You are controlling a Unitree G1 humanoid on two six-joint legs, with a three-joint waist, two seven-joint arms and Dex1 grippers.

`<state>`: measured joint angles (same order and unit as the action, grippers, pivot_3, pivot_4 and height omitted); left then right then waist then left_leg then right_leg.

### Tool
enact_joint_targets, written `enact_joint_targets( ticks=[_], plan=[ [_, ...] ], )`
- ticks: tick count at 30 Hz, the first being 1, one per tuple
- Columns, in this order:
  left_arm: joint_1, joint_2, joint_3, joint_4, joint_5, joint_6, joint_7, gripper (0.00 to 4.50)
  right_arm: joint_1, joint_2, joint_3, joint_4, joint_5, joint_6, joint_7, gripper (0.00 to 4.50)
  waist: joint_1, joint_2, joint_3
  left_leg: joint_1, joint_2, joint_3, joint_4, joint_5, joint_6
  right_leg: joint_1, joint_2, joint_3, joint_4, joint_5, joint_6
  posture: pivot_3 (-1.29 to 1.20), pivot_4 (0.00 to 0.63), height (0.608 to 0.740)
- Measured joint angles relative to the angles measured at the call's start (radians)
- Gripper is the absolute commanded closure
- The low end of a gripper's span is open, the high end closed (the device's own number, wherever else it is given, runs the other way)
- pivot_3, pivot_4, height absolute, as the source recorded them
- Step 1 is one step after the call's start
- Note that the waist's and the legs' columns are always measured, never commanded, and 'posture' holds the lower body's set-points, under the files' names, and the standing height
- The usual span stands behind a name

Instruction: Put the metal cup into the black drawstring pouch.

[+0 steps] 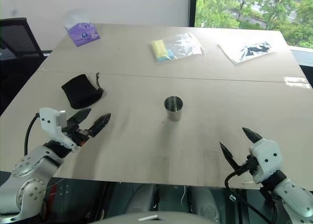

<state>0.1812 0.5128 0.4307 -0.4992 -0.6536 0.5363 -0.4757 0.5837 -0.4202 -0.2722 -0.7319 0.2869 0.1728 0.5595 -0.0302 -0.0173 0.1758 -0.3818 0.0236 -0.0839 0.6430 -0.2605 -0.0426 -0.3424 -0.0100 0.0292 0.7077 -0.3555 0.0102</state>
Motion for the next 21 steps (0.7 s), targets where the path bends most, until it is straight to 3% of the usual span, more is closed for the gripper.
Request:
enact_joint_targets(
  ticks=[17,21],
  plan=[
    [-0.054,0.002,0.013,0.04,-0.005,0.023,0.059,0.09,-0.1,-0.056,0.068,-0.028,0.023,0.011,0.036,0.06,0.001,0.0,0.0,0.0,0.0,0.0,0.0,0.0,0.0,0.0,0.0,-0.001,0.0,0.0,0.0,0.0,0.15,0.74],
    [-0.061,0.048,0.008,0.036,0.066,0.063,0.128,0.09,-0.142,-0.1,0.082,-0.08,0.046,0.008,0.077,0.06,-0.003,0.0,0.0,0.0,0.0,-0.001,0.0,0.0,0.0,0.0,0.0,-0.001,0.0,0.0,0.0,0.0,0.15,0.74]
  ],
)
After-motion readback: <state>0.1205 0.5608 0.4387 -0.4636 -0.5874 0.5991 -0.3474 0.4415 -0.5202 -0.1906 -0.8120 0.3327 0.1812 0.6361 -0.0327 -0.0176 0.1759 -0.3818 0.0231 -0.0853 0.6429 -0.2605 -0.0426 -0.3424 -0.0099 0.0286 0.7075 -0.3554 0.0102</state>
